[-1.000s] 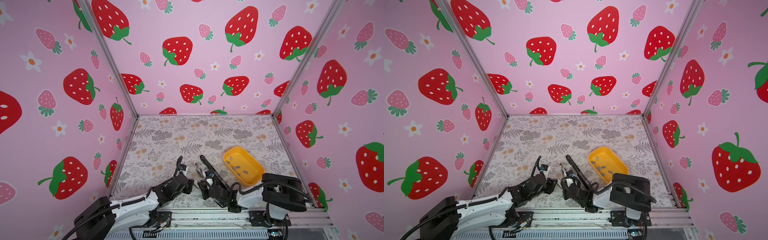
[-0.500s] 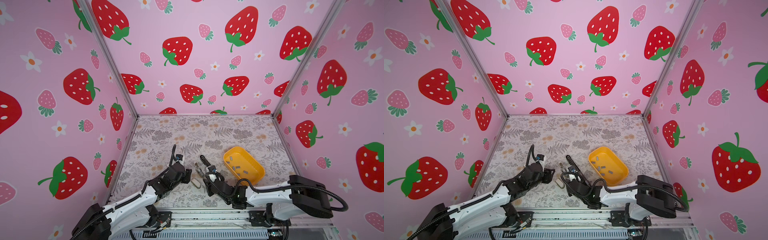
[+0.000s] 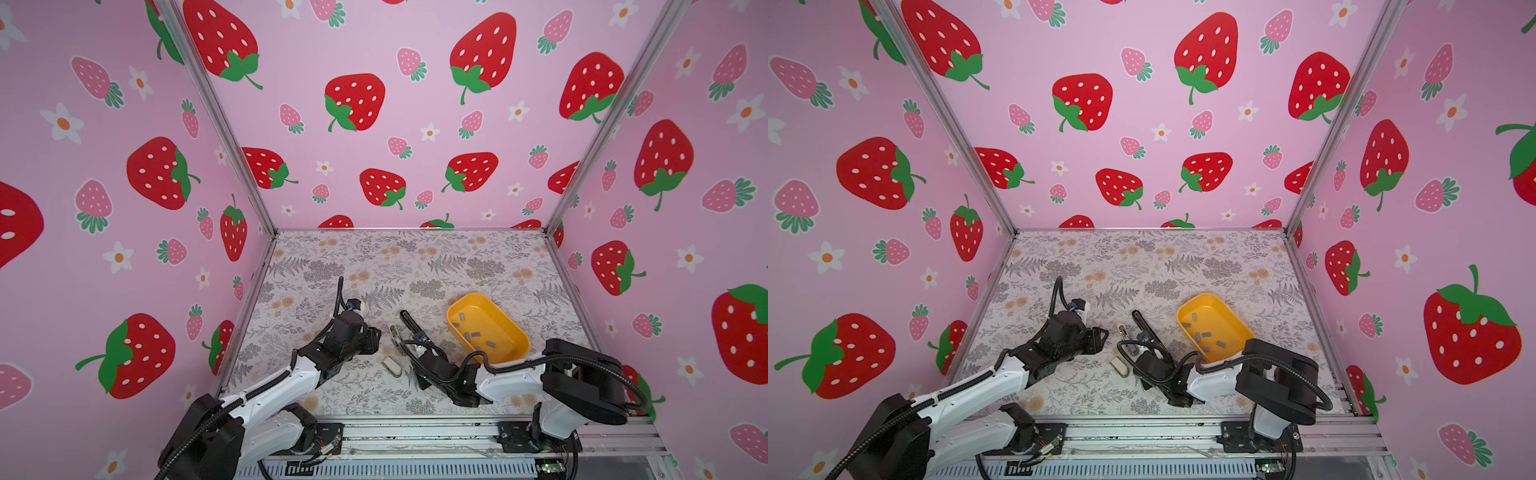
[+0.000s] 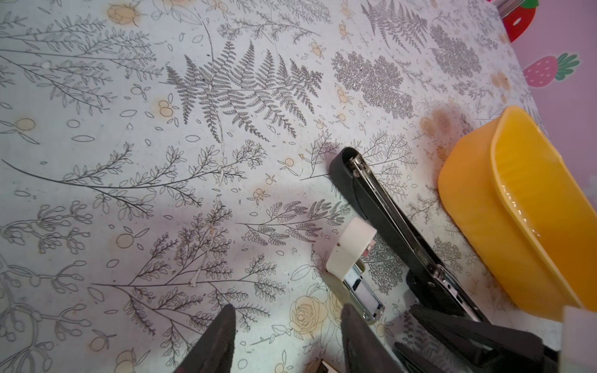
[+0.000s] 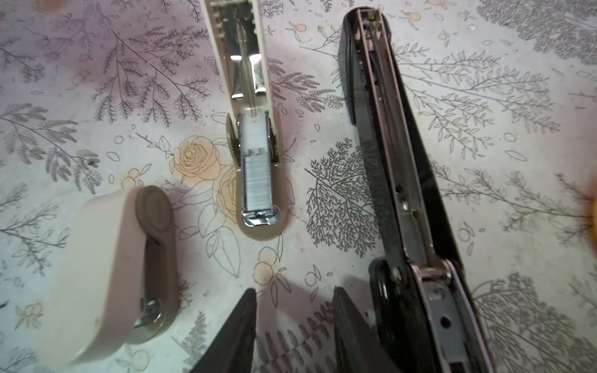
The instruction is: Load the staples into the stapler
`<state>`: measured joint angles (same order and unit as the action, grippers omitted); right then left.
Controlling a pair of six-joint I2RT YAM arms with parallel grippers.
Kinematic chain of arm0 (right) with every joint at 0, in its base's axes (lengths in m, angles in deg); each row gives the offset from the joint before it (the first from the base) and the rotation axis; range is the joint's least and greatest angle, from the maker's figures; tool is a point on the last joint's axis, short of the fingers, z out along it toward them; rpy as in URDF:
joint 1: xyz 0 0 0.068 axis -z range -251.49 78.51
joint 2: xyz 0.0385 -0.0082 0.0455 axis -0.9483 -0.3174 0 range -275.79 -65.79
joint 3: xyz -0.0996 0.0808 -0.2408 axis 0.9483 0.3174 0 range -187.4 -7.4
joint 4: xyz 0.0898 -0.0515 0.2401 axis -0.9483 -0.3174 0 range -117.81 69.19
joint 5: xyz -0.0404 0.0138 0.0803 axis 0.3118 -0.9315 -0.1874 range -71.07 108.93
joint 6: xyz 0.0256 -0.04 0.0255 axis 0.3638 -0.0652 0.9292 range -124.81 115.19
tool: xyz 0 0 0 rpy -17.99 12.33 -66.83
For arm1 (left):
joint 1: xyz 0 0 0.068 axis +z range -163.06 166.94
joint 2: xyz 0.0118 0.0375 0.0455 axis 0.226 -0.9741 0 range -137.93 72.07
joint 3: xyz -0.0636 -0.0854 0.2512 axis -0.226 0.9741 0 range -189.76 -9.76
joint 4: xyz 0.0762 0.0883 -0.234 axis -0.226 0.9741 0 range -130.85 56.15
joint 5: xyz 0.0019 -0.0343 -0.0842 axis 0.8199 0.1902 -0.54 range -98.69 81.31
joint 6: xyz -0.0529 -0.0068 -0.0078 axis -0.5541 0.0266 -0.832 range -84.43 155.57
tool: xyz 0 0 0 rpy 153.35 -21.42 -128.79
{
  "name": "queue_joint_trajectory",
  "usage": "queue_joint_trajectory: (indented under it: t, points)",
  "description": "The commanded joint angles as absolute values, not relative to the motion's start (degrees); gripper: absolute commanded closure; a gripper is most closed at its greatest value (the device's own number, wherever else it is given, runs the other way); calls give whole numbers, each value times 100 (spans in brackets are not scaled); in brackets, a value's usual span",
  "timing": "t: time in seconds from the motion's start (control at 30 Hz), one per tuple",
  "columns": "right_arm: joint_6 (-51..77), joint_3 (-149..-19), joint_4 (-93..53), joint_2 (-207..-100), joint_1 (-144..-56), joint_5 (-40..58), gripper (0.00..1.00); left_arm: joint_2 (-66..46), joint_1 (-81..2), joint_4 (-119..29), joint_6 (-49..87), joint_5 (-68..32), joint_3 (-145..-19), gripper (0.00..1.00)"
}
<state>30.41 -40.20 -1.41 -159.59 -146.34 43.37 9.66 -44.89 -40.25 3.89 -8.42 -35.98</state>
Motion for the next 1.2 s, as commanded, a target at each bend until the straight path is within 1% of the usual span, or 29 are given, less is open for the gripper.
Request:
queue_joint_trajectory:
  t: [0.0, 0.17, 0.63, 0.73, 0.93, 1.07, 1.1, 1.17]
  points:
    - [2850, -4232, -44, -16162, -14576, 4180, 56, 849, -4307, -4075, 328, -999, -3812, 46]
    - [2708, -4271, 140, -16411, -14482, 4052, 51, 442, -4200, -4279, 341, -1124, -3884, 46]
    - [2345, -4523, 266, -16969, -14321, 3794, 51, -715, -4014, -4717, 536, -1300, -4281, 45]
    - [2268, -4557, 257, -17008, -14321, 3708, 53, -931, -3978, -4820, 583, -1360, -4364, 46]
    - [2102, -4572, 222, -17029, -14321, 3531, 61, -1173, -3972, -5103, 722, -1533, -4422, 45]
    - [2096, -4525, 287, -17045, -14330, 3488, 62, -1206, -3969, -5360, 788, -1618, -4322, 45]
    - [2119, -4507, 317, -17047, -14324, 3492, 62, -1203, -3977, -5419, 812, -1828, -4272, 45]
    - [2144, -4520, 340, -17081, -14330, 3446, 64, -1180, -3986, -5560, 847, -1898, -4199, 45]
